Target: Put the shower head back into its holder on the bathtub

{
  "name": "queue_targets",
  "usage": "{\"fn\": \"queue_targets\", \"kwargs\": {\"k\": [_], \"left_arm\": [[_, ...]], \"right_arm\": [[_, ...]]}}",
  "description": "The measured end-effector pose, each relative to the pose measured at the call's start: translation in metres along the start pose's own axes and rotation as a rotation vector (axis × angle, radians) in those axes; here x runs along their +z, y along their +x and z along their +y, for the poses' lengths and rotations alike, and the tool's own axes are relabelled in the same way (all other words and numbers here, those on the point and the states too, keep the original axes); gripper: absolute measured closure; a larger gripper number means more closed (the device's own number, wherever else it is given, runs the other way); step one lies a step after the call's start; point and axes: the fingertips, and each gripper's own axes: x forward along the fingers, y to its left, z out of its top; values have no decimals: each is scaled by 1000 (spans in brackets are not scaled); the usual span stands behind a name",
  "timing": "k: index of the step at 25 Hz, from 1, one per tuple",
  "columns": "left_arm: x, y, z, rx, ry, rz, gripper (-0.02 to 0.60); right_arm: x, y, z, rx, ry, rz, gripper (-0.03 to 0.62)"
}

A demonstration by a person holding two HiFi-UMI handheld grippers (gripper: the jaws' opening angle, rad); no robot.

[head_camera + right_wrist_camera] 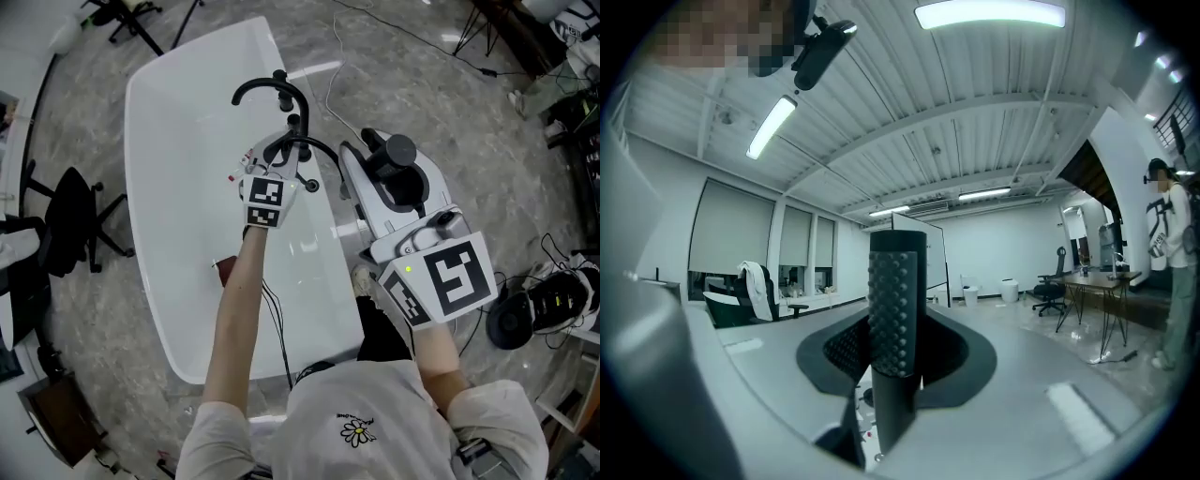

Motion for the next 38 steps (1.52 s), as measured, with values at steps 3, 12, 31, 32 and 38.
{"fn": "queue_targets", "kwargs": {"k": [3,12,31,32,38], "left_arm": [[-38,-1,-18,-23,-46,64,525],[-92,-27,-44,-42,-156,119,486],[-140,-46,-24,142,-366,70,581],[-147,-47,-23,144,-377,73,581],[-171,-36,-15,164,-416,81,581]], "right_arm": [[2,-3,-7,-23,-17,-16,484],[-11,18,-6,-19,-25,-3,484],[-187,122,-44,37,89,161,484],[-197,126,-45,39,93,176,484],[-244,141,-46,61,80,238,484]]}}
